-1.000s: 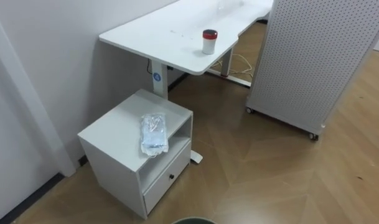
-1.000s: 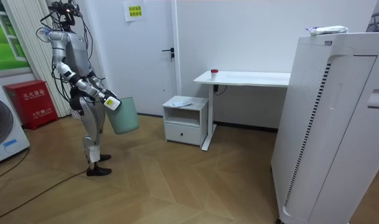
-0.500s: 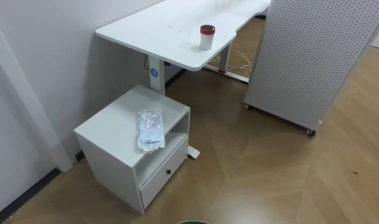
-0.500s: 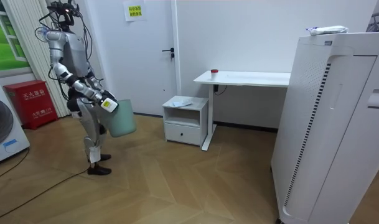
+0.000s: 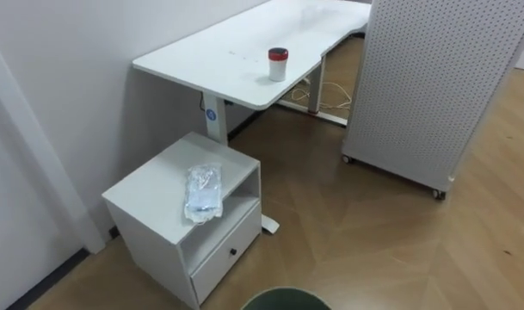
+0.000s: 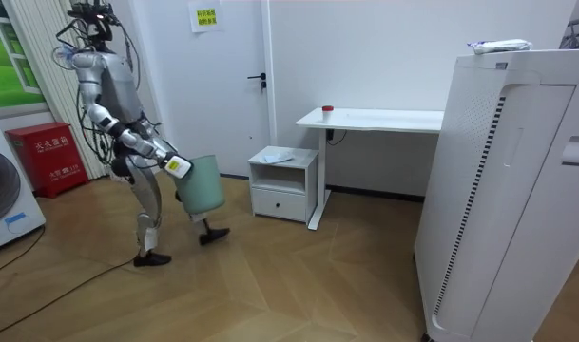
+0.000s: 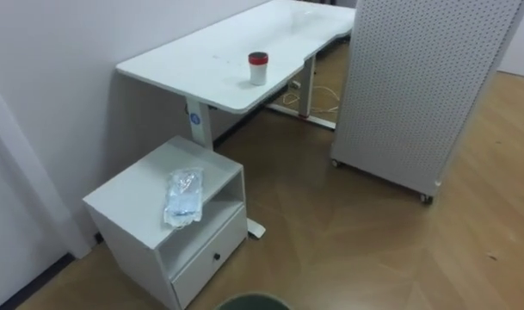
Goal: Pick garbage
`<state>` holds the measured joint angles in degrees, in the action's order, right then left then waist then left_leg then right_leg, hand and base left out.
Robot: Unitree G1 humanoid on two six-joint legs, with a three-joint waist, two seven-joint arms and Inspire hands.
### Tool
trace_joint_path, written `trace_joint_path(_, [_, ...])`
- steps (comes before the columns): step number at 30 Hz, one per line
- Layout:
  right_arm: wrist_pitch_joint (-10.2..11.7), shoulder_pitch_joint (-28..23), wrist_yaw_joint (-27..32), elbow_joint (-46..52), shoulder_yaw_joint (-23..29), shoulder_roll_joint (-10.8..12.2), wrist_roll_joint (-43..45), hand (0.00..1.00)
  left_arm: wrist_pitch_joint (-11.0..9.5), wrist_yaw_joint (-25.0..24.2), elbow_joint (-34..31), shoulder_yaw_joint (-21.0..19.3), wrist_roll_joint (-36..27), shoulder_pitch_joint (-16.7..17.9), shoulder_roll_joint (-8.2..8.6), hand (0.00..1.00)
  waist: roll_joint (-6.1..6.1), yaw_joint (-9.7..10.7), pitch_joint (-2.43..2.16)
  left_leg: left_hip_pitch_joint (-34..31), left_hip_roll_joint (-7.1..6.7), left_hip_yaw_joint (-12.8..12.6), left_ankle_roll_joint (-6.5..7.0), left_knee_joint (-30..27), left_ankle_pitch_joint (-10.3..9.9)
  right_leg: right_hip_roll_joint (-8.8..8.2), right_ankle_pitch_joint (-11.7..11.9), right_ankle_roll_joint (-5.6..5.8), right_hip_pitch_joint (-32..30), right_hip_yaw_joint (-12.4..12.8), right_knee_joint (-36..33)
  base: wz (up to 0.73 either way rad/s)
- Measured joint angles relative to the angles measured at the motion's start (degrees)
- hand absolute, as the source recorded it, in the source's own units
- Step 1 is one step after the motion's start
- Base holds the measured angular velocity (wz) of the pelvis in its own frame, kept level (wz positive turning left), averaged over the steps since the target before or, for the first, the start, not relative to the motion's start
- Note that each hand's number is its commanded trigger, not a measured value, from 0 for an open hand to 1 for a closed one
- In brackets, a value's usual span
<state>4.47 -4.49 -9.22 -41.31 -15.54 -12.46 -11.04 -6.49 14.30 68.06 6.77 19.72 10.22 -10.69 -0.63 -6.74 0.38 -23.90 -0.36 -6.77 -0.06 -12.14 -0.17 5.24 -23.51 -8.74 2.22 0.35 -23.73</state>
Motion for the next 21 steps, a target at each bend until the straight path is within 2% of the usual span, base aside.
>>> trace_joint_path(1, [-0.24, 0.07, -0.04, 0.02, -0.18, 0.04, 0.0, 1.0, -0.13, -0.2, -0.01, 0.01, -0.01, -0.07, 0.0, 0.0, -0.48, -0.03, -0.14, 0.07, -0.25, -0.75, 1.0, -0.74, 1.83, -0.56, -0.75, 0.6, 0.57, 0.55, -0.19, -0.32])
trace_joint_path(2, [-0.37, 0.28, -0.04, 0.02, -0.17, 0.21, -0.16, 1.0, -0.58, -0.53, -0.04, 0.01, 0.0, -0.57, -0.01, 0.0, -1.04, -0.07, -0.41, 0.12, -0.48, -2.59, 2.8, -2.77, 4.43, -1.68, -2.2, 1.25, 1.83, 1.28, -0.06, -0.23])
trace_joint_path(3, [-0.37, 0.35, -0.04, 0.03, -0.17, 0.27, -0.18, 1.0, -0.96, -0.68, -0.08, -0.07, 0.0, -0.87, -0.09, 0.0, -1.48, -0.15, -0.41, 0.04, -0.71, -3.6, 3.85, -4.14, 4.87, -2.38, -2.92, 1.63, 2.37, 1.34, 0.07, -0.16])
trace_joint_path(4, [-0.37, 0.51, -0.04, 0.02, -0.03, 0.34, -0.18, 1.0, -1.63, -0.81, -0.07, -0.06, 0.01, -1.81, -0.25, 0.0, -2.72, -0.15, -0.09, -0.46, -1.68, -4.79, 6.62, -7.96, 3.37, -4.12, -4.24, 2.91, 3.59, 1.01, -0.25, -0.1])
trace_joint_path(5, [-0.39, 0.58, 0.04, 0.15, -0.03, 0.29, -0.16, 1.0, -2.27, -0.83, -0.01, 0.07, -0.02, -3.12, -0.23, 0.0, -3.41, -0.54, 0.19, -1.06, -2.31, -5.63, 6.78, -12.35, -0.42, -5.98, -5.03, 4.5, 3.45, -0.82, -3.59, -0.11])
trace_joint_path(6, [-0.39, 0.57, 0.17, 0.22, -0.03, 0.18, -0.16, 1.0, -2.63, -0.88, -0.04, 0.12, -0.02, -3.73, -0.22, 0.0, -3.39, -0.65, 0.22, -1.42, -2.42, -5.84, 6.87, -14.44, -2.38, -6.74, -4.98, 5.52, 2.59, -2.23, -6.65, -0.12])
trace_joint_path(7, [-0.4, 0.57, 0.54, 0.24, -0.09, 0.13, -0.11, 1.0, -2.98, -0.78, -0.01, 0.11, 0.0, -4.96, -0.27, 0.0, -3.18, -0.79, 0.3, -1.35, -2.42, -6.24, 7.14, -17.82, -5.73, -8.37, -3.54, 8.36, 0.1, -4.73, -14.61, 0.0])
trace_joint_path(8, [-0.42, 0.64, 0.92, 0.24, -0.18, 0.35, -0.18, 1.0, -3.07, -0.37, 0.22, 0.16, 0.03, -6.52, -0.39, 0.0, -3.05, -0.92, 0.36, -0.42, -2.51, -6.45, 7.44, -19.67, -8.49, -9.77, 0.39, 11.49, -2.47, -6.22, -22.85, 0.03])
trace_joint_path(9, [-0.44, 0.72, 1.12, 0.24, -0.29, 0.53, -0.18, 1.0, -3.18, 0.11, 0.53, 0.24, 0.03, -7.13, -0.41, 0.0, -2.99, -1.11, 0.39, 0.43, -2.55, -6.46, 7.49, -19.89, -9.49, -10.42, 3.38, 12.07, -3.68, -6.86, -26.24, 0.0])
trace_joint_path(10, [-0.45, 1.22, 1.23, 0.37, -0.73, 0.94, -0.15, 1.0, -3.42, 1.02, 0.46, 0.17, 0.0, -8.46, -0.47, 0.0, -2.69, -1.38, 0.41, 2.27, -2.33, -6.4, 7.39, -19.61, -11.1, -11.06, 10.58, 12.19, -6.22, -7.95, -31.81, -0.12])
trace_joint_path(11, [-0.41, 2.28, 1.07, 0.66, -0.8, 1.27, -0.06, 1.0, -3.65, 1.83, 0.03, 0.09, -0.21, -9.36, -0.48, 0.0, -2.35, -1.5, 0.5, 3.72, -2.13, -6.09, 7.22, -18.87, -12.28, -12.31, 11.54, 11.64, -9.47, -9.0, -36.4, -0.17])
trace_joint_path(12, [-0.35, 2.88, 0.92, 0.76, -0.82, 1.31, -0.1, 1.0, -3.83, 2.03, 0.0, 0.09, -0.42, -9.83, -0.39, 0.0, -2.17, -1.41, 0.61, 4.39, -2.13, -5.88, 7.06, -18.38, -12.59, -12.79, 10.28, 10.93, -11.27, -9.46, -38.01, -0.17])
trace_joint_path(13, [-0.32, 3.96, 0.87, 0.98, -1.1, 1.34, -0.12, 1.0, -4.38, 2.58, 0.16, 0.16, -1.1, -10.51, -0.07, 0.0, -1.4, -1.43, 0.99, 6.05, -2.06, -4.89, 6.71, -17.01, -13.0, -13.61, 7.54, 9.98, -14.93, -10.66, -39.12, -0.08])
trace_joint_path(14, [-0.31, 4.24, 0.86, 1.09, -1.83, 1.5, -0.24, 1.0, -5.23, 3.36, 0.01, 0.17, -2.38, -10.83, 0.04, 0.0, -0.74, -1.35, 1.12, 7.93, -1.99, -3.53, 6.36, -15.28, -13.14, -13.89, 5.18, 9.42, -18.21, -11.24, -37.1, 0.03])
trace_joint_path(15, [-0.31, 4.26, 0.79, 1.12, -2.5, 1.71, -0.27, 1.0, -5.7, 4.21, -0.48, 0.29, -3.63, -10.84, 0.21, 0.0, -0.12, -1.11, 1.18, 9.6, -1.65, -2.1, 5.91, -13.9, -13.34, -13.98, 4.14, 9.32, -20.6, -11.63, -32.49, 0.12])
trace_joint_path(16, [-0.31, 4.27, 0.88, 1.17, -2.86, 1.82, -0.27, 1.0, -5.78, 4.45, -1.01, 0.34, -4.6, -10.78, 0.3, 0.0, 0.09, -0.87, 1.14, 10.34, -1.46, -1.51, 5.6, -13.17, -13.44, -14.05, 3.96, 9.43, -21.54, -11.55, -29.05, 0.43])
trace_joint_path(17, [-0.23, 4.31, 1.09, 1.25, -3.39, 2.04, -0.24, 1.0, -6.05, 5.18, -1.75, 0.79, -5.74, -10.92, 0.41, 0.0, 0.4, 0.4, 1.14, 11.5, -1.26, 0.32, 5.0, -12.01, -13.54, -14.08, 4.34, 9.65, -22.08, -11.15, -19.99, 0.5])
trace_joint_path(18, [-0.22, 4.3, 1.13, 1.25, -3.52, 2.16, -0.24, 1.0, -6.12, 5.53, -1.72, 1.4, -6.11, -10.94, 0.38, 0.0, 0.28, 0.58, 1.1, 12.06, -1.27, 0.96, 4.66, -11.38, -13.55, -14.07, 5.24, 9.93, -22.18, -10.44, -14.92, 0.63])
trace_joint_path(19, [-0.21, 4.3, 1.22, 1.19, -3.68, 2.29, -0.27, 1.0, -6.15, 5.79, -1.73, 2.21, -6.62, -11.04, 0.54, 0.0, -0.11, 0.53, 0.97, 13.17, -1.25, 1.65, 3.83, -10.53, -13.95, -14.03, 9.16, 10.51, -22.08, -8.99, -5.05, 0.56])
trace_joint_path(20, [-0.12, 4.05, 1.71, 1.08, -3.88, 2.6, -0.28, 1.0, -6.21, 6.15, -1.71, 2.66, -6.61, -10.81, 0.75, 0.0, -0.16, 0.74, 0.82, 14.11, -0.96, 3.1, 2.83, -10.84, -14.58, -13.49, 15.63, 11.13, -21.21, -8.17, -1.58, 0.57])
trace_joint_path(21, [-0.07, 3.84, 1.98, 1.04, -4.01, 2.57, -0.27, 1.0, -6.19, 6.32, -1.69, 2.65, -6.61, -10.63, 1.0, 0.0, 0.17, 0.86, 0.64, 14.49, -0.36, 3.79, 2.2, -10.88, -14.96, -13.09, 16.17, 10.43, -20.35, -8.42, -1.41, 0.48])
